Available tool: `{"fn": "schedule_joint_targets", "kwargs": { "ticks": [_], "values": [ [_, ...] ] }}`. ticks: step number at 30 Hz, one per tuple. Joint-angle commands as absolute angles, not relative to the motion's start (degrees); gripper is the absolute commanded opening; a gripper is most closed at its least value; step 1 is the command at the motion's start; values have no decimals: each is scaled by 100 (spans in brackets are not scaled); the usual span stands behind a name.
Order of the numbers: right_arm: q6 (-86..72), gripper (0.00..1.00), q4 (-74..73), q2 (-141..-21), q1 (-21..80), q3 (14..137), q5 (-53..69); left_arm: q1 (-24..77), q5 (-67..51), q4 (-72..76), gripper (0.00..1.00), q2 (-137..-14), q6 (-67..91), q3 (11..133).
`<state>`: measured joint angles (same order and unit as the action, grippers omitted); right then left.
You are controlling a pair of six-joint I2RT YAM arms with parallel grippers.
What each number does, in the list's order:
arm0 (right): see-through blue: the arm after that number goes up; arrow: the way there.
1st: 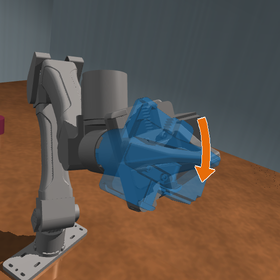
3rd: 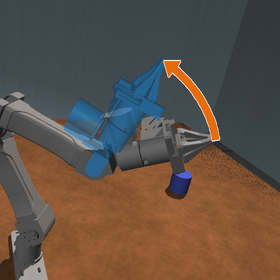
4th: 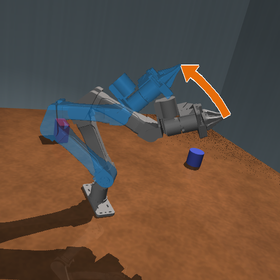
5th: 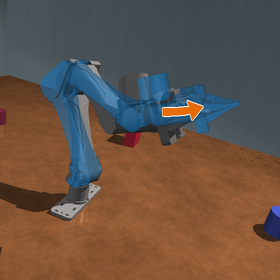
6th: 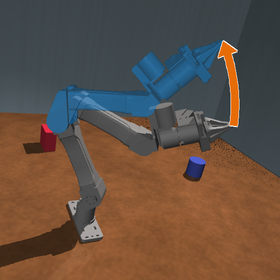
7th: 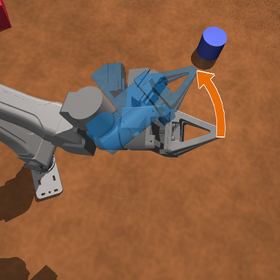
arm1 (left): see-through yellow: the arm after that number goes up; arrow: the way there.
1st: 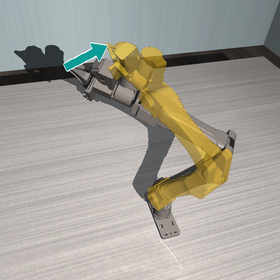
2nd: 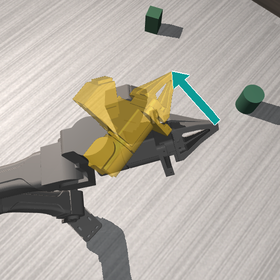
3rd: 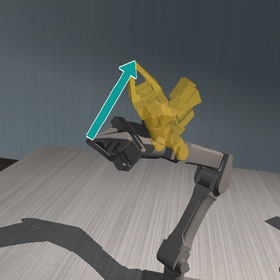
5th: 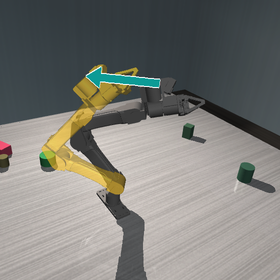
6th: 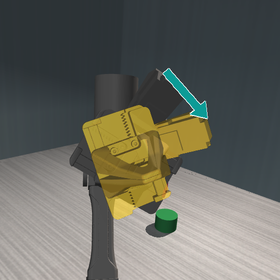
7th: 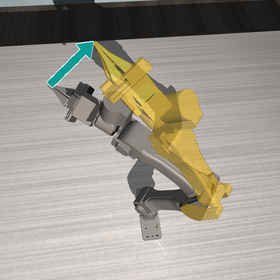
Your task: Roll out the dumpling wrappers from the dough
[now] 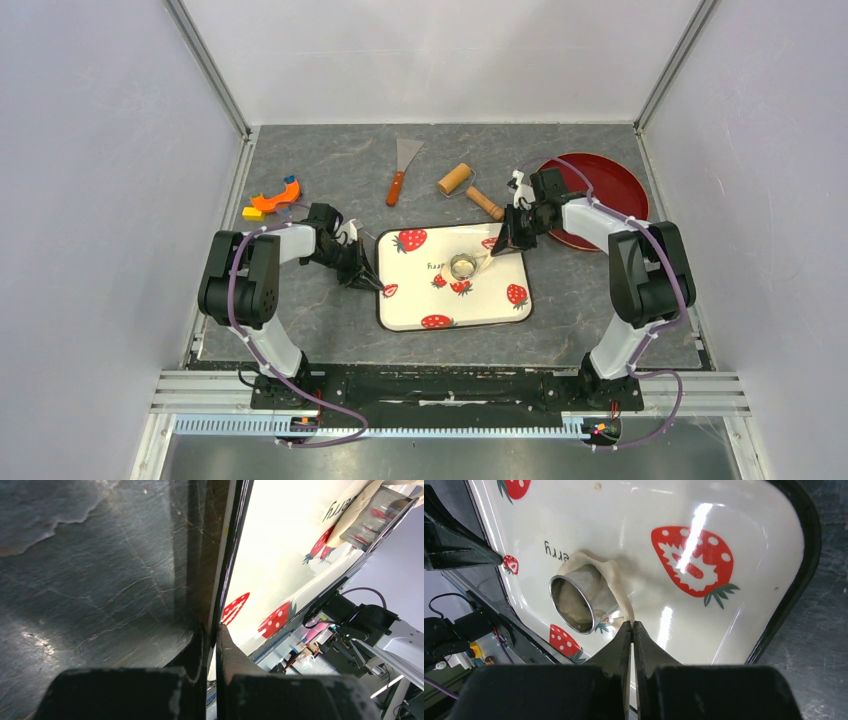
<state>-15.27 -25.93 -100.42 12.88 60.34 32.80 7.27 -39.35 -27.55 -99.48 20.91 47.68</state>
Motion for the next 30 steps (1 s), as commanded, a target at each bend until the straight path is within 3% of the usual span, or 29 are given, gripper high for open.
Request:
{"fn": "schedule_joint_targets", "kwargs": {
  "ticks": [1,19,30],
  "values": [
    [-1467,4,-2678,-10196,1224,6512,3191,725,-3390,-2911,2,-10116,2171,4790],
    [-1361,6,-2969,-10932,1312,7479,3537,765,-3413,-3015,2,-10265,2109,4931],
    [-1624,5,-2988,-11384,1920,8287,3664,800,-3427,-2967,2,-10353,2153,4965]
  ]
}}
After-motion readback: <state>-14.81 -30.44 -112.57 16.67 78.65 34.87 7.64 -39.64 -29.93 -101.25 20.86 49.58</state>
